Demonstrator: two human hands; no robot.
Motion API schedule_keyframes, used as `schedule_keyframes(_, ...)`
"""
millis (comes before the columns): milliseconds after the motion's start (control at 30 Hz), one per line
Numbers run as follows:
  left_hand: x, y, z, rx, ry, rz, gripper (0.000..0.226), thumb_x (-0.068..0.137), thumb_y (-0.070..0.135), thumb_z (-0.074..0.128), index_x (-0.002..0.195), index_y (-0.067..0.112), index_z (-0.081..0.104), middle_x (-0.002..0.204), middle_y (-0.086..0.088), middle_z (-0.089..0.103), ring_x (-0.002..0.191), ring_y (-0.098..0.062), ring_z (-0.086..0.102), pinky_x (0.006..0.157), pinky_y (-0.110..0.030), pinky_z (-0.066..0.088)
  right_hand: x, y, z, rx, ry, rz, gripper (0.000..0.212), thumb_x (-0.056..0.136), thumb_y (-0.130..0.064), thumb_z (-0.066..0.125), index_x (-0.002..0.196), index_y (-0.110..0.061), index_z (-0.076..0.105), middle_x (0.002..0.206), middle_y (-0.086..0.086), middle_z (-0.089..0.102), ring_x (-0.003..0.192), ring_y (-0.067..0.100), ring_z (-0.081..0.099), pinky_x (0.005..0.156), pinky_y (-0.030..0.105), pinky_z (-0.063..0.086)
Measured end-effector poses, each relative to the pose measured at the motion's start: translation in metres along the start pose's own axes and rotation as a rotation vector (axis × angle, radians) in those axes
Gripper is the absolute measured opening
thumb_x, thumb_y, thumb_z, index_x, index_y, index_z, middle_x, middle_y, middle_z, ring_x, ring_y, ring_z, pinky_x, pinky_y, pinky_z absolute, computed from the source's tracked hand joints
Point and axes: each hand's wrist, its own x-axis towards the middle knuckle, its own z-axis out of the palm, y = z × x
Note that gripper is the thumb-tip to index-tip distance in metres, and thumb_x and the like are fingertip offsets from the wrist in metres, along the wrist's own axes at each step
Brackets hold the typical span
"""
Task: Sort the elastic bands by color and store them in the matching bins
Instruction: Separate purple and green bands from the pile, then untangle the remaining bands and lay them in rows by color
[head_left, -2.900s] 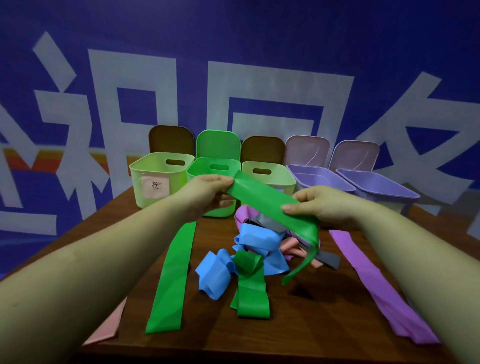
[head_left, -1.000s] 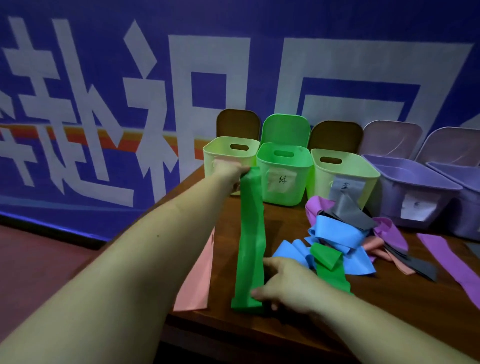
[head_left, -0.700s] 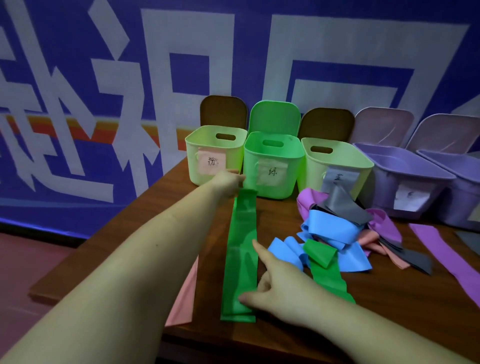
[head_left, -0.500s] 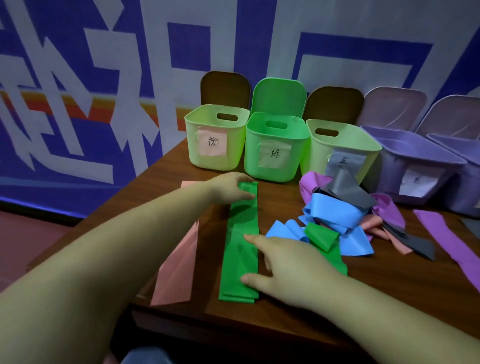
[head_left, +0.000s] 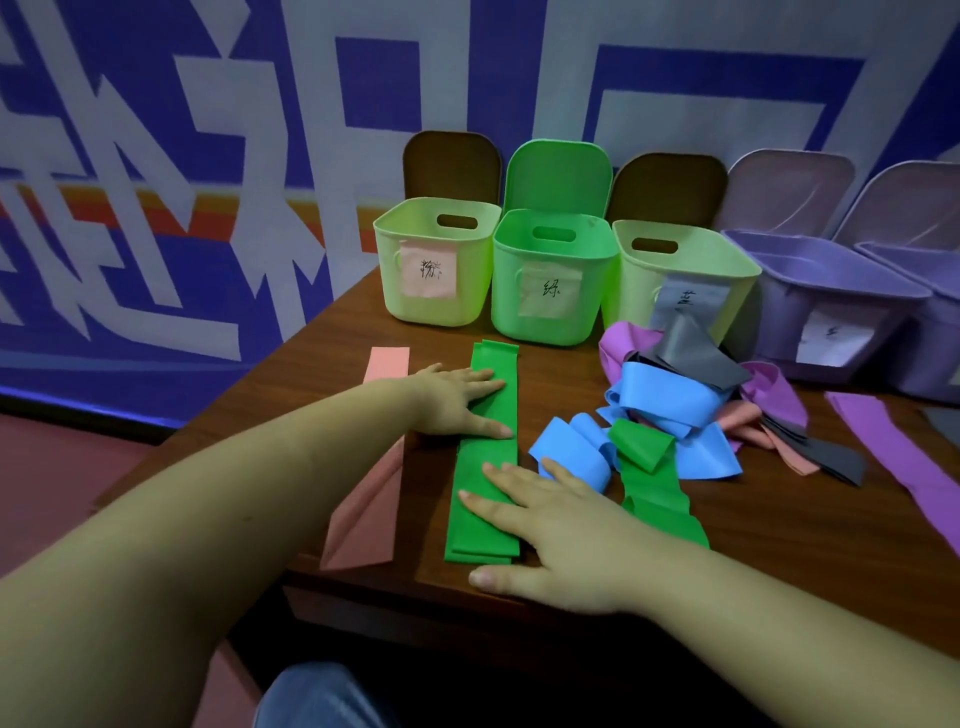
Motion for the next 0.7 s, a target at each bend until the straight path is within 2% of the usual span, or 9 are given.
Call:
schedule_keyframes(67,-0.002,0.003,-0.005,0.019,0.041,-0.024,0.087,0.085,0.068,0.042,0.152,0.026,0.005,0.16,-0.001,0.006,0.147,-0.018,0.006,0.117,-0.043,0.0,-0.002,0.0,-0.004,0.045,0.053,0.004,0.069,0.089,-0.067,0.033,0.149,-0.041,0.01,0.161,-0.004,-0.001,0.147,0.011,-0.005,0.116,0.038,-0.012)
schedule_keyframes(167,-0.009,0.014,-0.01,-0.102,0.287,-0.002,0.088,0.085,0.06,0.053,0.151,0.022,0.009,0.157,-0.006,0.019,0.144,-0.019,0.018,0.116,-0.038,0.008,-0.007,0.012,-0.012,0.097,0.264,0.063,0.074,0.082,-0.073,0.025,0.148,-0.039,0.021,0.159,-0.009,0.013,0.146,0.009,0.005,0.116,0.038,-0.01)
schedule_keyframes(200,-0.012,0.022,-0.011,-0.168,0.348,0.016,0.084,0.086,0.057,0.053,0.151,0.021,0.014,0.156,-0.007,0.024,0.143,-0.02,0.022,0.115,-0.037,0.01,-0.01,0.02,-0.015,0.099,0.343,0.114,0.074,0.08,-0.072,0.023,0.146,-0.038,0.026,0.157,-0.01,0.02,0.145,0.01,0.011,0.116,0.037,-0.007)
schedule_keyframes(267,-0.018,0.041,-0.009,-0.27,0.369,0.035,0.07,0.087,0.058,0.049,0.145,0.021,0.033,0.149,-0.007,0.038,0.138,-0.022,0.032,0.114,-0.035,0.016,-0.014,0.039,-0.019,0.1,0.426,0.259,0.061,0.088,-0.06,0.038,0.143,-0.034,0.035,0.153,-0.01,0.029,0.143,0.011,0.02,0.117,0.035,-0.002)
schedule_keyframes(333,-0.021,0.059,-0.003,-0.277,0.321,0.025,0.058,0.087,0.061,0.046,0.13,0.022,0.054,0.136,-0.003,0.053,0.128,-0.022,0.043,0.11,-0.036,0.025,-0.016,0.057,-0.019,0.097,0.438,0.389,0.05,0.092,-0.046,0.05,0.139,-0.032,0.04,0.151,-0.007,0.033,0.141,0.012,0.023,0.117,0.036,0.002)
schedule_keyframes(400,-0.021,0.07,0.003,-0.246,0.289,0.009,0.052,0.085,0.061,0.051,0.118,0.022,0.062,0.122,0.001,0.06,0.117,-0.02,0.051,0.104,-0.035,0.03,-0.016,0.07,-0.015,0.106,0.39,0.459,0.05,0.09,-0.047,0.053,0.137,-0.032,0.043,0.15,-0.005,0.034,0.14,0.014,0.024,0.117,0.041,0.006)
schedule_keyframes(467,-0.02,0.075,0.003,-0.298,0.315,-0.015,0.046,0.084,0.053,0.061,0.112,0.017,0.063,0.11,0.0,0.062,0.106,-0.02,0.055,0.09,-0.03,0.037,-0.015,0.075,-0.011,0.142,0.341,0.478,0.053,0.089,-0.051,0.052,0.138,-0.031,0.043,0.15,-0.005,0.034,0.14,0.016,0.025,0.118,0.044,0.01)
schedule_keyframes(567,-0.02,0.078,-0.005,-0.565,0.369,-0.006,0.021,0.086,0.035,0.066,0.092,0.016,0.061,0.087,0.003,0.058,0.086,-0.017,0.055,0.069,-0.024,0.039,-0.018,0.077,-0.008,0.164,0.355,0.472,0.054,0.089,-0.053,0.052,0.136,-0.028,0.046,0.144,-0.004,0.042,0.138,0.016,0.029,0.117,0.043,0.011)
schedule_keyframes(700,-0.018,0.084,-0.015,-0.748,0.423,0.023,0.01,0.09,0.023,0.063,0.091,0.013,0.062,0.085,-0.003,0.062,0.076,-0.014,0.057,0.056,-0.017,0.042,-0.025,0.08,-0.004,0.116,0.315,0.446,0.048,0.088,-0.057,0.05,0.118,-0.021,0.056,0.125,-0.002,0.053,0.129,0.018,0.036,0.116,0.044,0.008)
